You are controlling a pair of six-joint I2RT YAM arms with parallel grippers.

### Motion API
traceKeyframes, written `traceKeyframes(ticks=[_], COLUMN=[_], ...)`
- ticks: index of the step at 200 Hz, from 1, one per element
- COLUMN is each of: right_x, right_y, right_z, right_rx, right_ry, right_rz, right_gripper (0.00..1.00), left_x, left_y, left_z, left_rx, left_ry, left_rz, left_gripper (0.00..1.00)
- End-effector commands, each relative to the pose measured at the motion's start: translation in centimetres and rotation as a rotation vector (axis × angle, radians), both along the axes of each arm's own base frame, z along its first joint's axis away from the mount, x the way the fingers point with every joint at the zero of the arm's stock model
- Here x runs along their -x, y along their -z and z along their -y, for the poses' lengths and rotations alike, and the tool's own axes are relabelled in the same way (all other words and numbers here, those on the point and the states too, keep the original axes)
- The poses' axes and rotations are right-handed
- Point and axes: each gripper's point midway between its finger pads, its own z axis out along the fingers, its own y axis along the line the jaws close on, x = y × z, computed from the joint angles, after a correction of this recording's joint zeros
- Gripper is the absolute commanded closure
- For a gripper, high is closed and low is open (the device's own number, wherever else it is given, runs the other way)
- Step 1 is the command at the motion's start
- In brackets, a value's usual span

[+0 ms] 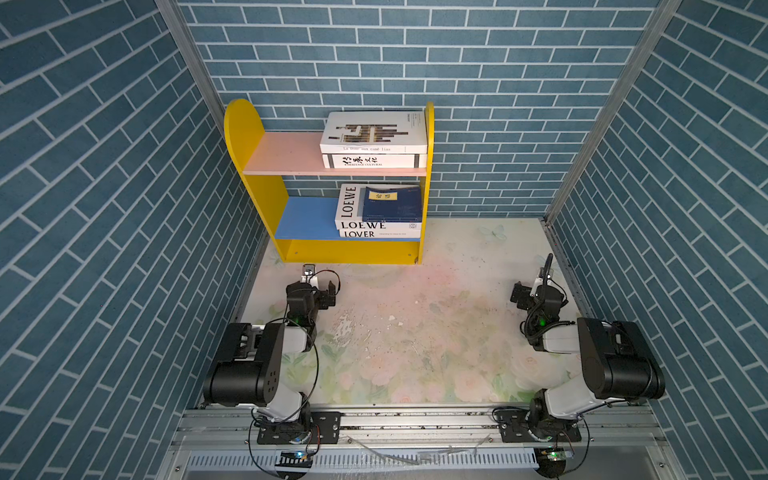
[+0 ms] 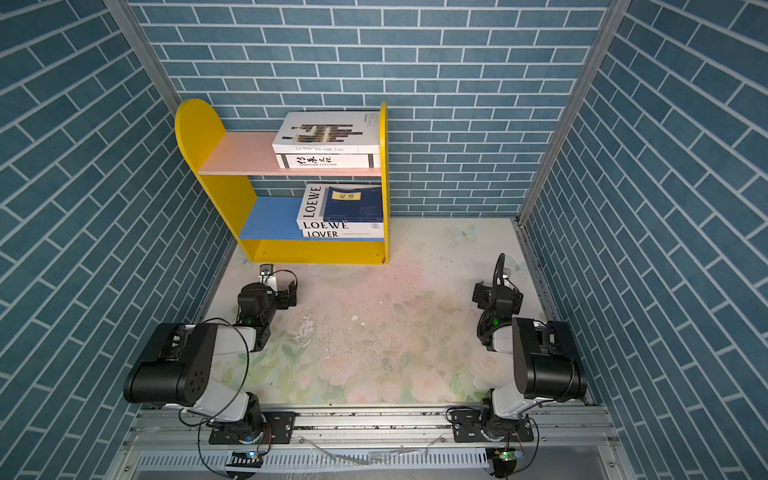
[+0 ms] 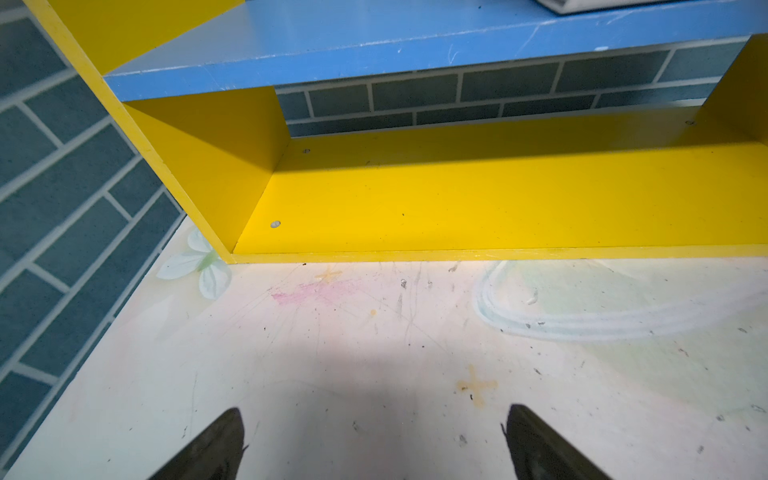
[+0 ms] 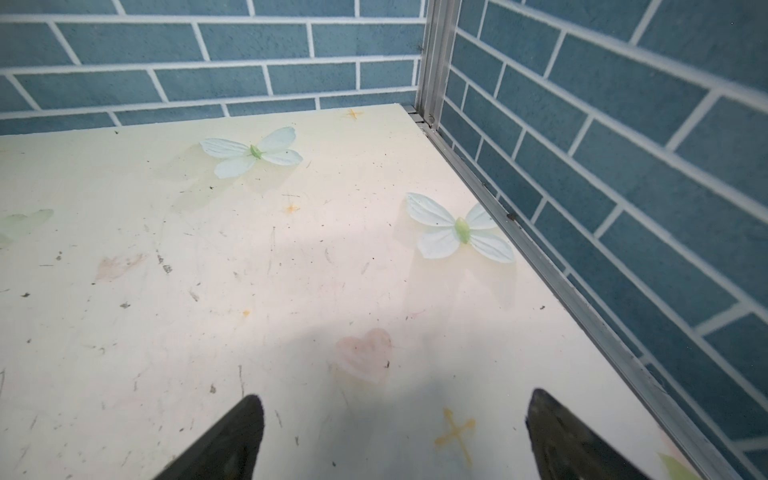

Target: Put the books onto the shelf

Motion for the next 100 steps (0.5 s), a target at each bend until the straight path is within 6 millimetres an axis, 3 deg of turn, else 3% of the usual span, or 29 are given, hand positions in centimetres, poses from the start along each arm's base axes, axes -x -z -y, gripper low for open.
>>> traceKeyframes(ticks=[1,100], right_x=[-0.53,-0.94], right_y=[-0.93,-0.66], right_z=[-0.23,-1.0], right_rx=[-0.019,-0.02], right_ry=[-0.01,-0.053], right_rz=[0.046,0.018], right_gripper=[0.01,0.01], left_x=[-0.49,-0.5], left_y=[-0.78,-0.79], left_z=[0.09,0.11], left_rx=[-0.005,-0.006], left_ry=[0.003,0.004], left_rz=[0.026,0.027], left_gripper=[0.0,0.0])
